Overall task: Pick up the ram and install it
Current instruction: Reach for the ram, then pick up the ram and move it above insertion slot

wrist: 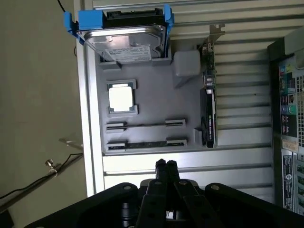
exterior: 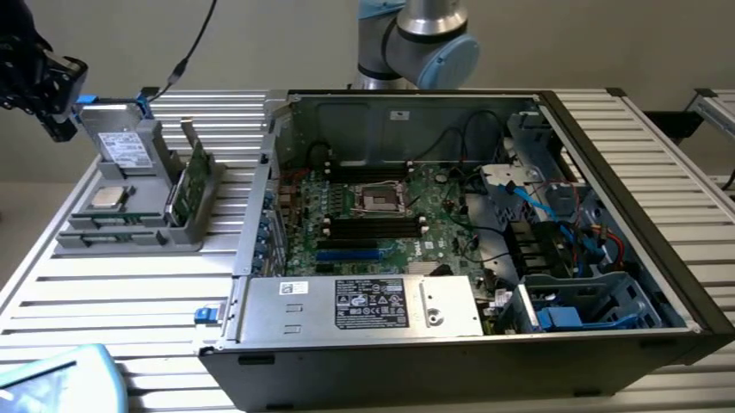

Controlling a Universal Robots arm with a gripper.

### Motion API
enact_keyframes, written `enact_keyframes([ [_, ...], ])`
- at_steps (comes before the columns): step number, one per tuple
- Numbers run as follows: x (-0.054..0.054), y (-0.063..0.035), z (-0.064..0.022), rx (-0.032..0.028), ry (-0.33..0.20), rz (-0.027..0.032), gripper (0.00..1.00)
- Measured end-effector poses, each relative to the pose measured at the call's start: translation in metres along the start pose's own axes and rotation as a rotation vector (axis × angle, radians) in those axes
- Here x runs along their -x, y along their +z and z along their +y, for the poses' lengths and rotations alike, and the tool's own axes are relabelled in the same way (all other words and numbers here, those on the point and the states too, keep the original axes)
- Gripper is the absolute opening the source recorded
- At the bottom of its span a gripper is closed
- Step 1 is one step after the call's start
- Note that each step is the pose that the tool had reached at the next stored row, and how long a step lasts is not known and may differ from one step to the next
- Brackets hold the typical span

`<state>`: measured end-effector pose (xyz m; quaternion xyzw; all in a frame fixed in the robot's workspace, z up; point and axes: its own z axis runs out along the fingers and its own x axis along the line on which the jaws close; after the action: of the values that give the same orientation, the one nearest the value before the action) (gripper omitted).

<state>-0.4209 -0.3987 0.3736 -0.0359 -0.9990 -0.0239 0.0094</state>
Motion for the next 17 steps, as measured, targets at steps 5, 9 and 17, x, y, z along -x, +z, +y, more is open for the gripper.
enact_keyframes([
  [5,-0.0056,0.0021,-0.0006,-0.0006,0.000,0.0098,0.11],
  [9,-0.0057,0.0021,-0.0006,-0.0007,0.000,0.0100,0.11],
  [17,-0.0057,0.0021,-0.0005,-0.0007,0.000,0.0101,0.11],
])
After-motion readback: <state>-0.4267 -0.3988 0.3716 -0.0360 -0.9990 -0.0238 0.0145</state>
